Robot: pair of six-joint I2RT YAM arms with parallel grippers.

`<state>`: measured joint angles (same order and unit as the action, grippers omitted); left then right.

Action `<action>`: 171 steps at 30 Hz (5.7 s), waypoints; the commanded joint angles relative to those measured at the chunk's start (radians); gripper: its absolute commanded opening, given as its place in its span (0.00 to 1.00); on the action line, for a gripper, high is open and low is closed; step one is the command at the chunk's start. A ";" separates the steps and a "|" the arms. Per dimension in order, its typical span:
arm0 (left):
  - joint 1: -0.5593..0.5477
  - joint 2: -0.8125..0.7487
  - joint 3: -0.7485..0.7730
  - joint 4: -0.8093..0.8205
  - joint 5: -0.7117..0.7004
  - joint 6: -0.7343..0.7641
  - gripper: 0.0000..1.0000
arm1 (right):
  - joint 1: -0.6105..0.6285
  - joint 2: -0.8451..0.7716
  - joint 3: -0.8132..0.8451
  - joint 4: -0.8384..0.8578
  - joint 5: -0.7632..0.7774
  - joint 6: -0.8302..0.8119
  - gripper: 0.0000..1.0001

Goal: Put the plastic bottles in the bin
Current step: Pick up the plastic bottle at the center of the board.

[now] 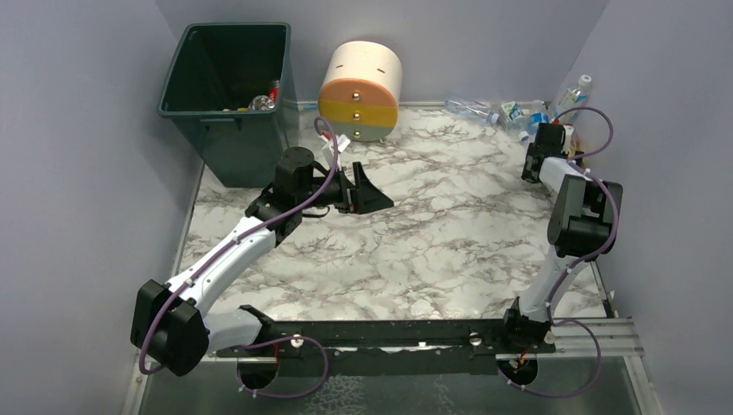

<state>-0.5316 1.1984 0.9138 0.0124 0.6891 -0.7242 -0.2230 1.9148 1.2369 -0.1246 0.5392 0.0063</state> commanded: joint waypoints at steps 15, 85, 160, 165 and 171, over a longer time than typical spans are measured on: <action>-0.004 -0.026 0.039 0.000 0.014 0.007 0.99 | -0.029 0.214 0.241 -0.356 -0.037 0.058 0.93; -0.004 -0.134 -0.039 0.256 -0.162 0.091 0.99 | 0.711 -0.879 -0.396 0.127 -1.155 0.722 0.64; -0.004 -0.090 0.035 0.149 -0.218 0.128 0.54 | 0.986 -1.050 -0.237 -0.216 -0.762 0.635 0.99; -0.004 -0.059 0.132 0.101 -0.222 0.151 0.55 | 0.988 -1.077 -0.247 -0.273 -0.753 0.627 0.99; 0.001 0.006 0.303 0.032 -0.248 0.199 0.56 | 0.987 -1.104 -0.294 -0.276 -0.751 0.641 0.99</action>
<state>-0.5369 1.1763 1.1065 0.0715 0.4774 -0.5735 0.7586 0.8391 0.9684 -0.3637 -0.2440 0.6533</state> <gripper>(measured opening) 0.656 0.993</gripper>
